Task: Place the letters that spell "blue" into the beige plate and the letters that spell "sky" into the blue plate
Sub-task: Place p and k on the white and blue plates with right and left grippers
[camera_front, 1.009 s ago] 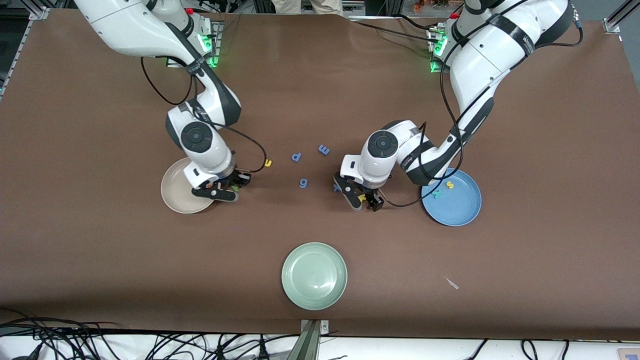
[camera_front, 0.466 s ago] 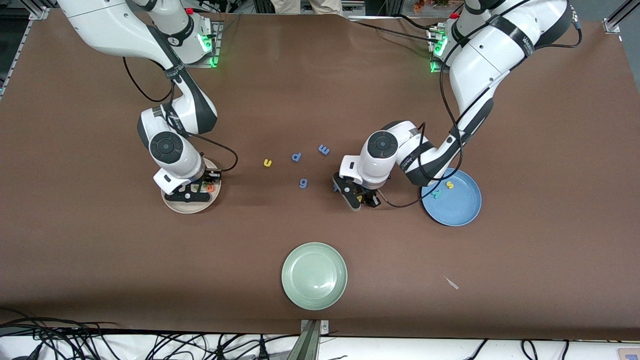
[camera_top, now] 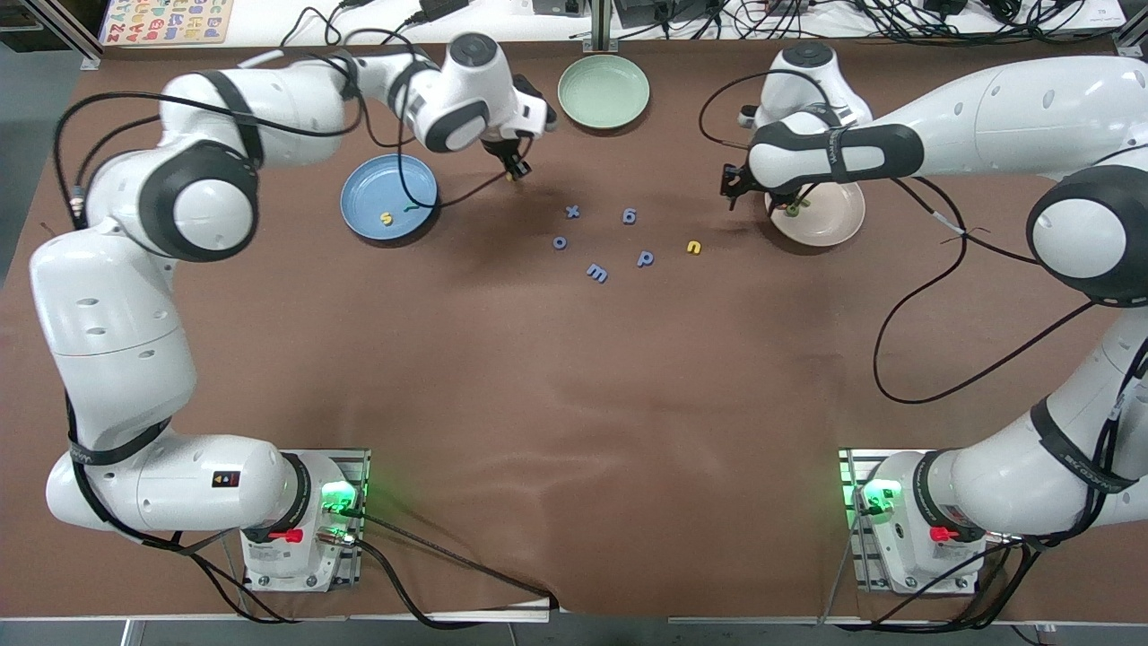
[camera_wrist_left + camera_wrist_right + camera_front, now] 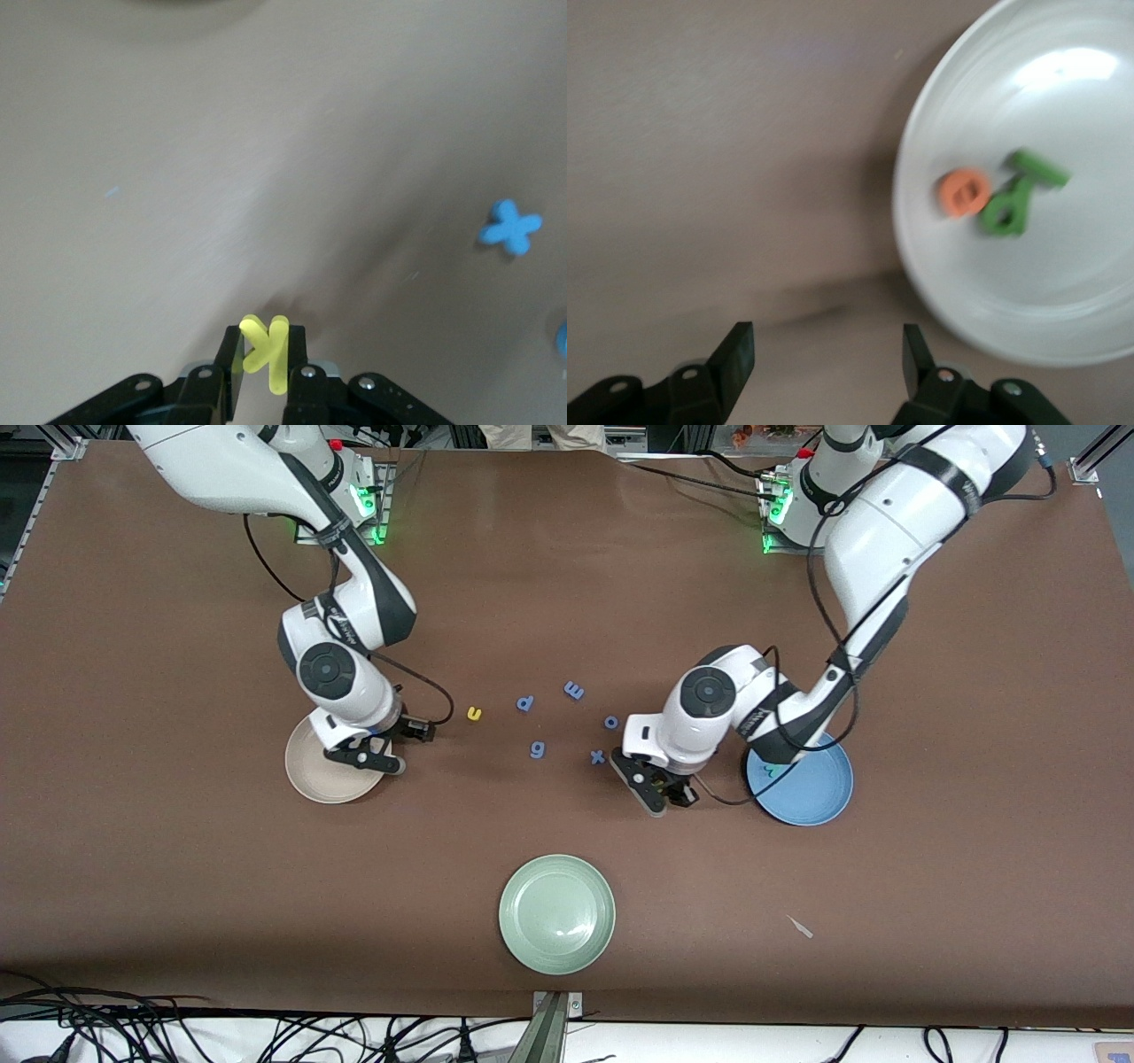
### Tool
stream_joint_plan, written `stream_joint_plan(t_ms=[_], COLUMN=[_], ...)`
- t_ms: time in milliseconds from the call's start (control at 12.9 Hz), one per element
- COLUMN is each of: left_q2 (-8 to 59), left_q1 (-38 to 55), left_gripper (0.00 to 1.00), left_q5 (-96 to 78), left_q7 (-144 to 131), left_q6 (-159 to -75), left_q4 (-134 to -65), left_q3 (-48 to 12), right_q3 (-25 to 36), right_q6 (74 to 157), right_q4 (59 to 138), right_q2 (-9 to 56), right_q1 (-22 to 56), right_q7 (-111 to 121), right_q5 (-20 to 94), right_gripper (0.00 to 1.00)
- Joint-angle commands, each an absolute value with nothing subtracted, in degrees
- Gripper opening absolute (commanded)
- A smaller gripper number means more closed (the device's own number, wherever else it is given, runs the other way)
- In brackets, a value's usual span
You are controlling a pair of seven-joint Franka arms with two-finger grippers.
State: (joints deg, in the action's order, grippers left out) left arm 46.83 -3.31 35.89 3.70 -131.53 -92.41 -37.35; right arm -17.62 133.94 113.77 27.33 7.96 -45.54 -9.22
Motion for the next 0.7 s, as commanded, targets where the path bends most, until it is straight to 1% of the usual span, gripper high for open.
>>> stream_joint_plan(t_ms=[0, 78, 155, 388, 466, 543, 621], left_q2=[45.18, 45.18, 45.18, 45.09, 45.26, 45.26, 45.26], left_q1=[-16.30, -20.61, -23.61, -27.59, -28.55, -29.61, -29.71], left_gripper=[0.00, 0.00, 0.00, 0.00, 0.02, 0.08, 0.36], left_q5=[36.39, 36.91, 37.35, 37.27, 36.83, 36.91, 37.35], left_q7=[4.66, 4.66, 4.66, 4.22, 3.35, 2.82, 2.55], left_q6=[-120.99, -115.63, -110.62, -103.48, -101.19, -100.90, -100.72], left_q4=[-93.87, -93.87, -93.95, -94.31, -94.39, -95.09, -95.27], left_q3=[-47.51, -51.12, -53.41, -54.23, -53.97, -53.88, -53.70], right_q3=[-20.82, -21.79, -22.75, -24.43, -24.43, -24.43, -24.43], right_q6=[134.38, 134.73, 136.04, 139.74, 140.09, 140.62, 140.89], right_q4=[113.82, 113.73, 113.82, 113.73, 113.73, 113.90, 114.17], right_q2=[27.94, 28.47, 29.00, 31.98, 32.86, 33.39, 33.66], right_q1=[7.82, 7.91, 8.08, 9.57, 10.45, 10.81, 10.81], right_q7=[-53.76, -56.14, -58.42, -66.85, -70.45, -72.75, -73.38], right_q5=[-8.70, -8.79, -9.31, -15.88, -19.13, -21.42, -21.79], right_gripper=[0.76, 0.76, 0.76, 0.76, 0.76, 0.76, 0.76])
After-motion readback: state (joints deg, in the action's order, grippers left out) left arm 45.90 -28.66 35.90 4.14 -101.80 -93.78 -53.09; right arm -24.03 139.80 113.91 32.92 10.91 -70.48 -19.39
